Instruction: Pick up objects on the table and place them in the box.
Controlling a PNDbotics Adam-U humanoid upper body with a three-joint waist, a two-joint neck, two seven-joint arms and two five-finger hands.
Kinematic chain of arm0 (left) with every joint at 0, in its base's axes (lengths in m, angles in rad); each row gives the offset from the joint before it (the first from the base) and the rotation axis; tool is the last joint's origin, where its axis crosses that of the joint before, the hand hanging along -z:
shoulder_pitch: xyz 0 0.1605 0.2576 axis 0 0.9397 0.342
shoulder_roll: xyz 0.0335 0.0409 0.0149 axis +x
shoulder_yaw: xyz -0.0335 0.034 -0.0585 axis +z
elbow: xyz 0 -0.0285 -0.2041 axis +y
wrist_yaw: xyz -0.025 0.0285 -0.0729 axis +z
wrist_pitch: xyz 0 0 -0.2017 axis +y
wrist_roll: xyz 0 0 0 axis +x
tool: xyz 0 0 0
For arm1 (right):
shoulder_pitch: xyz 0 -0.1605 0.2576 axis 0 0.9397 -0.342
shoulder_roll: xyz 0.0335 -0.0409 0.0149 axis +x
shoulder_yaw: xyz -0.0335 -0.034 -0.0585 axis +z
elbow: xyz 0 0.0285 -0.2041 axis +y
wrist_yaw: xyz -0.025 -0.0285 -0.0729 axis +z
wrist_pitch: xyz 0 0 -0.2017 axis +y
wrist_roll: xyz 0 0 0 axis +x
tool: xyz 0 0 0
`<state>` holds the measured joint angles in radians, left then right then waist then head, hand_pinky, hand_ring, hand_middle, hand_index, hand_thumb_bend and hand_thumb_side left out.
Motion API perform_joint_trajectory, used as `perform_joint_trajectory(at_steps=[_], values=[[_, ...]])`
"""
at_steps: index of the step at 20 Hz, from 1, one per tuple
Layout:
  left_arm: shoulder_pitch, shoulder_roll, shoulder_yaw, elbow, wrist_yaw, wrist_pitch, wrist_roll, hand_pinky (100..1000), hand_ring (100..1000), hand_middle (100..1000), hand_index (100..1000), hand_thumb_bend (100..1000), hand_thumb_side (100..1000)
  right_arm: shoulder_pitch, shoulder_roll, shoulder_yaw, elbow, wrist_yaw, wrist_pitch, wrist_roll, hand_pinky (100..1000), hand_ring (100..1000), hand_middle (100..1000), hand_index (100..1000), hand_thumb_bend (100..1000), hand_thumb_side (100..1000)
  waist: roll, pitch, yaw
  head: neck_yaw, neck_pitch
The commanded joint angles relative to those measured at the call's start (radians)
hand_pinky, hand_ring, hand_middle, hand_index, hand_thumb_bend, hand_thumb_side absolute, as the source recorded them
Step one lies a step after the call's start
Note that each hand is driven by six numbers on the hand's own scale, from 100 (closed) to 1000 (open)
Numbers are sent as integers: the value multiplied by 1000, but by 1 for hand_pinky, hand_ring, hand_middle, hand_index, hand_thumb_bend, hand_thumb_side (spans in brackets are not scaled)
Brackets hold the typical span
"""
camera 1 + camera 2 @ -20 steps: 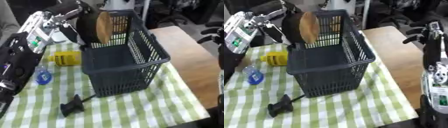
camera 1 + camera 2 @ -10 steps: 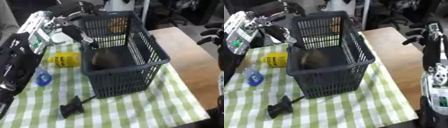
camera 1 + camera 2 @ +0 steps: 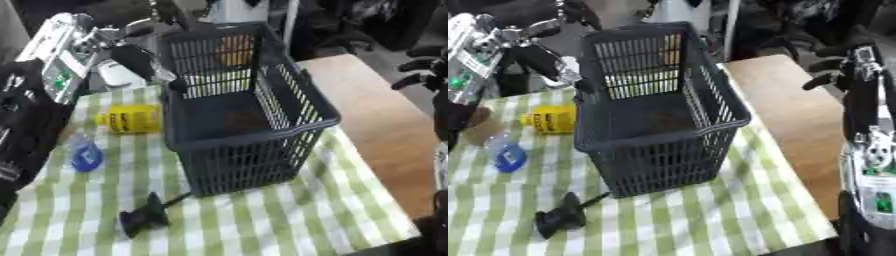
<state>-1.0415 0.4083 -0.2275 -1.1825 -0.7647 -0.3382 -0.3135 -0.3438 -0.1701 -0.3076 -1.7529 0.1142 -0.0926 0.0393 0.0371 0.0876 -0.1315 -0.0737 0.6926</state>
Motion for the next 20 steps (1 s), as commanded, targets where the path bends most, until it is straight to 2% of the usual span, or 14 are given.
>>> perform_joint_trajectory(at_steps=[1, 4, 5, 6, 7, 8, 9, 10, 11, 12, 14, 17, 20], values=[[63, 139, 74, -163, 145, 113, 84, 772, 722, 757, 834, 852, 807, -15, -14, -8, -8, -2, -2, -5, 451, 576, 610, 703, 100, 628, -7, -24, 12, -12, -8], [218, 238, 170, -338, 309, 235, 188, 759, 710, 746, 819, 828, 793, -11, -18, -13, -9, 0, -1, -10, 451, 576, 610, 703, 100, 630, -5, -23, 27, -18, -6], [278, 265, 213, -386, 334, 275, 224, 742, 683, 703, 798, 818, 759, -10, -19, -15, -10, 0, 0, -12, 451, 576, 611, 703, 100, 631, -5, -22, 34, -24, -4], [336, 285, 252, -435, 359, 306, 259, 741, 679, 697, 797, 819, 757, -10, -20, -17, -11, 0, 1, -14, 451, 576, 611, 703, 100, 631, -4, -22, 37, -26, -2], [410, 302, 293, -478, 376, 337, 290, 727, 643, 651, 784, 851, 727, -10, -21, -18, -12, 1, 1, -16, 451, 577, 611, 703, 100, 631, -4, -20, 45, -29, 0], [469, 312, 324, -517, 385, 360, 311, 727, 643, 651, 784, 851, 727, -10, -22, -19, -13, 1, 2, -17, 451, 577, 611, 703, 100, 631, -4, -20, 47, -30, 1], [532, 314, 351, -541, 383, 387, 323, 723, 628, 630, 779, 888, 664, -10, -23, -20, -13, 1, 2, -18, 451, 577, 611, 703, 100, 631, -3, -19, 52, -29, 3], [583, 312, 372, -569, 378, 400, 328, 723, 628, 630, 779, 888, 664, -10, -24, -21, -14, 2, 3, -19, 451, 577, 611, 703, 100, 631, -2, -19, 54, -26, 4], [639, 300, 393, -587, 369, 413, 330, 719, 621, 609, 771, 945, 622, -10, -23, -22, -15, 2, 4, -19, 452, 577, 611, 703, 100, 632, -2, -19, 57, -18, 9], [688, 284, 412, -606, 356, 421, 330, 719, 621, 607, 770, 948, 620, -9, -23, -21, -17, 3, 5, -20, 452, 577, 611, 703, 100, 632, -1, -20, 58, -8, 13], [751, 248, 443, -633, 326, 437, 333, 717, 617, 596, 766, 965, 612, -6, -22, -21, -18, 3, 6, -19, 452, 577, 611, 703, 100, 632, -1, -24, 59, 13, 23], [799, 187, 465, -655, 294, 454, 339, 701, 596, 557, 739, 972, 620, -4, -17, -20, -23, 4, 8, -19, 454, 579, 612, 703, 100, 630, -2, -30, 62, 50, 42], [822, 159, 451, -647, 287, 456, 327, 701, 596, 560, 743, 971, 633, -2, -14, -16, -25, 5, 10, -15, 454, 579, 612, 703, 100, 628, -3, -36, 58, 64, 51]])
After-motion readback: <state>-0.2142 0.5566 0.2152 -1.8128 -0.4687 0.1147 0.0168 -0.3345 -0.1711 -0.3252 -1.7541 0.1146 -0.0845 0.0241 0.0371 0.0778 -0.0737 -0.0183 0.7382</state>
